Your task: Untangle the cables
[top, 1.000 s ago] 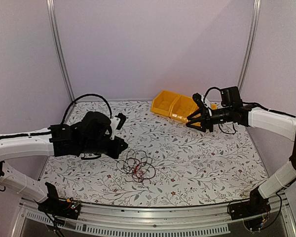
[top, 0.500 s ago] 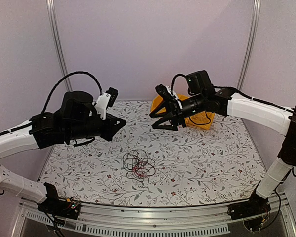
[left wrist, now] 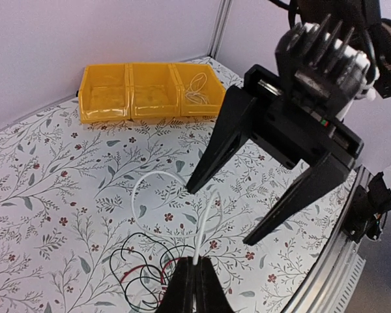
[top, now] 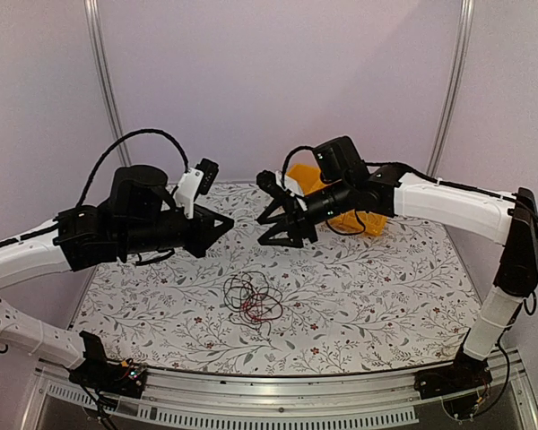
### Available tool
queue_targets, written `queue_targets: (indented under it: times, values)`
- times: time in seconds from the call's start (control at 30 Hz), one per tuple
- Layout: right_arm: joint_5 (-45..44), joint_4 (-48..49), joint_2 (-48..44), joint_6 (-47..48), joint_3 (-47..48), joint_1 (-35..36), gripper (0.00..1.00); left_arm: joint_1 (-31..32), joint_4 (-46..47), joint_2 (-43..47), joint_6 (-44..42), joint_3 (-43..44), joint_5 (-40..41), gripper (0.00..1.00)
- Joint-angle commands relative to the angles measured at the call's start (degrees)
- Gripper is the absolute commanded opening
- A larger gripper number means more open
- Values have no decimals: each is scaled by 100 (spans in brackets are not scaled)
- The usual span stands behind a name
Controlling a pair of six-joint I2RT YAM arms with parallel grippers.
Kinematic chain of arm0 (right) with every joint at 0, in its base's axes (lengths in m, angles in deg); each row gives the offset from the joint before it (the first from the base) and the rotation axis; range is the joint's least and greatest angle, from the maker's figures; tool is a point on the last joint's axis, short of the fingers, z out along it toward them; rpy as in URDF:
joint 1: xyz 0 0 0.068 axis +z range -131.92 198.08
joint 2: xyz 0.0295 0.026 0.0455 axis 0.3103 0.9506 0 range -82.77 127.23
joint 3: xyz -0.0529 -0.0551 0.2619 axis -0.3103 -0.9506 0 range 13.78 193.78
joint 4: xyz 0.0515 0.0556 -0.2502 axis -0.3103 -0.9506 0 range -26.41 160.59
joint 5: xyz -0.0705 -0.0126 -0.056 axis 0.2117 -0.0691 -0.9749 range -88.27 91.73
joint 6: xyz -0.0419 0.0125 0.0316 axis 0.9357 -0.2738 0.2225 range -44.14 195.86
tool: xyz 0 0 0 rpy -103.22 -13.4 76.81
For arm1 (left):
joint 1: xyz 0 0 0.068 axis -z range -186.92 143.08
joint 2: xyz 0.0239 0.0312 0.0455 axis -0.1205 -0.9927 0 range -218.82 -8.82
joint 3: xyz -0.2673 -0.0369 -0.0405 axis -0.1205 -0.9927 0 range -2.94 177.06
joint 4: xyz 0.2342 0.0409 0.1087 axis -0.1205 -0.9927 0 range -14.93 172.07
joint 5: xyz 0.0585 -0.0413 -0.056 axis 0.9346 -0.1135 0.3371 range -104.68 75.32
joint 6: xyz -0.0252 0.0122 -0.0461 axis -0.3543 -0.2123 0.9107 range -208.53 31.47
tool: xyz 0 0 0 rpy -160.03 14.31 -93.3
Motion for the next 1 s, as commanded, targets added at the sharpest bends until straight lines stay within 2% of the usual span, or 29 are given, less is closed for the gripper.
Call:
queue_targets:
  times: [0.0, 0.13, 0.37, 0.7, 0.87, 0.9, 0.97]
  values:
    - [-1101, -280, -406, 531, -212, 0, 56, 61, -43, 165, -171, 54, -163, 0]
    - [-1361, -197, -429, 595, -279, 2, 59, 56, 68, 167, -147, -44, -319, 0]
    - [-1201, -66, -211, 544, -216, 15, 59, 59, 287, 186, -35, -203, -474, 0]
    - [-935, -181, -85, 798, -192, 172, 55, 64, 338, 276, 29, -305, -415, 0]
    - [-719, -273, -21, 870, -175, 207, 44, 67, 360, 342, 36, -351, -364, 0]
    - [-699, -284, -27, 870, -156, 203, 37, 69, 357, 349, 38, -362, -358, 0]
    - [-665, -395, -3, 890, -58, 212, 18, 60, 346, 353, 36, -365, -344, 0]
